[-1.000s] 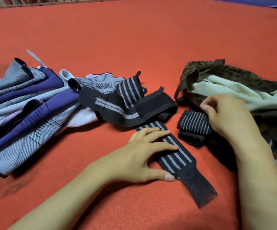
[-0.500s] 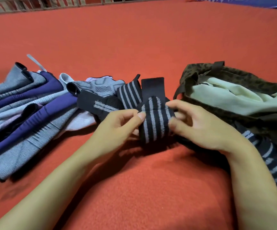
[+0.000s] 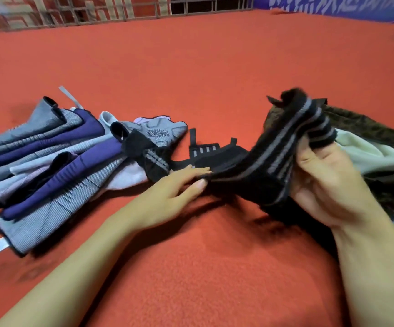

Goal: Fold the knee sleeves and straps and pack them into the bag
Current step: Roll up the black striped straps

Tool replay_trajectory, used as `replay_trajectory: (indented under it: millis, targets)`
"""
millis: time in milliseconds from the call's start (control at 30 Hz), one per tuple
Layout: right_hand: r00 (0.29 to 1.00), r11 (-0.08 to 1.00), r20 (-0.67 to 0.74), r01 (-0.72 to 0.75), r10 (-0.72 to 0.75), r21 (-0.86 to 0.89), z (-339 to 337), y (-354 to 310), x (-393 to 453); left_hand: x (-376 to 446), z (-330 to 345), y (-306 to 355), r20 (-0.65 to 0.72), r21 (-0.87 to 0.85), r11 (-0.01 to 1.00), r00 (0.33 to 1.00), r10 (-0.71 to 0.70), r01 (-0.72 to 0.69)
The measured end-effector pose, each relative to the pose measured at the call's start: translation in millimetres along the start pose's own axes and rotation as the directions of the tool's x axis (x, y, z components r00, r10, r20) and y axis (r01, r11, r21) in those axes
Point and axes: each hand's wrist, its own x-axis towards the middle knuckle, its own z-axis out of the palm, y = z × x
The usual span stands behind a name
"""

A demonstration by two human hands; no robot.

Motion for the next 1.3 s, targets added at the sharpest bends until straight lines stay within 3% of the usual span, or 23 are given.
replay_trajectory:
  millis: [100,233,300,367,433,500,567,700,800,867,900,967,1033,1100,1167,1300]
  targets:
    - [0.992,0.985,-0.039,0.125,-0.121,0.116,-1.1,-6.3,1.3,-1.9,1.6,-4.8,-0.086,0.076,0.994,0.993,0.085,-0.079]
    - [0.994,0.944,-0.068,0.105,-0.088,0.313,-6.7,-11.2,1.6,0.4,7.5,-2.5,-0.061,0.228,0.969,0.991,0.116,-0.1]
    - [0.996,0.944,-0.061,0.087,-0.071,0.32,-3.2,-13.5,-1.3,0.9,9.0,6.4,-0.088,0.218,0.969,0.987,0.134,-0.112]
    - [0.999,0.935,-0.031,0.028,-0.019,0.354,2.7,-13.7,-1.1,-0.5,6.3,19.5,-0.168,0.01,0.992,0.978,0.128,-0.128]
    - [0.984,0.985,-0.178,0.018,0.012,0.169,6.3,-12.8,2.3,-0.3,-2.3,35.0,-0.271,-0.306,0.944,0.962,0.038,-0.124]
    - [0.97,0.999,-0.242,0.014,-0.006,0.033,9.1,-9.8,7.0,3.0,-11.9,45.0,-0.372,-0.503,0.852,0.926,-0.059,-0.148]
    - [0.958,0.998,-0.287,-0.014,-0.006,-0.069,8.7,-5.3,10.9,5.6,-17.5,52.1,-0.384,-0.657,0.743,0.906,-0.18,-0.131]
    - [0.928,0.99,-0.371,-0.038,-0.016,-0.136,10.3,-0.9,12.2,9.1,-20.8,53.5,-0.164,-0.902,0.431,0.919,-0.358,0.007]
    - [0.914,0.987,-0.402,-0.015,-0.051,-0.159,8.6,-0.8,13.3,8.9,-25.5,50.4,-0.023,-0.982,0.183,0.917,-0.399,0.055]
    - [0.887,0.986,-0.457,-0.006,-0.072,-0.167,6.3,-0.4,14.4,7.5,-27.8,50.9,0.121,-0.984,0.076,0.91,-0.397,0.164]
    - [0.869,0.985,-0.487,0.005,-0.09,-0.173,5.6,-0.6,15.2,6.4,-28.4,51.5,0.186,-0.97,0.074,0.898,-0.399,0.233]
    - [0.82,0.984,-0.558,0.037,-0.131,-0.177,3.2,-1.1,17.5,4.6,-28.6,50.0,0.246,-0.916,0.198,0.877,-0.413,0.35]
    - [0.766,0.984,-0.623,0.067,-0.157,-0.166,-1.0,-2.5,18.6,4.2,-29.8,42.5,0.237,-0.871,0.313,0.883,-0.406,0.378]
    - [0.736,0.984,-0.658,0.065,-0.159,-0.166,-5.6,-3.7,17.5,3.7,-33.8,35.6,0.207,-0.868,0.353,0.9,-0.383,0.349]
    - [0.758,0.989,-0.641,0.041,-0.125,-0.145,-7.3,-5.7,16.0,2.6,-38.3,28.6,0.147,-0.871,0.395,0.923,-0.357,0.291]
    - [0.866,0.997,-0.495,-0.069,0.073,0.026,-6.8,-8.6,14.5,-1.3,-44.8,24.5,-0.117,-0.797,0.596,0.943,-0.312,0.099]
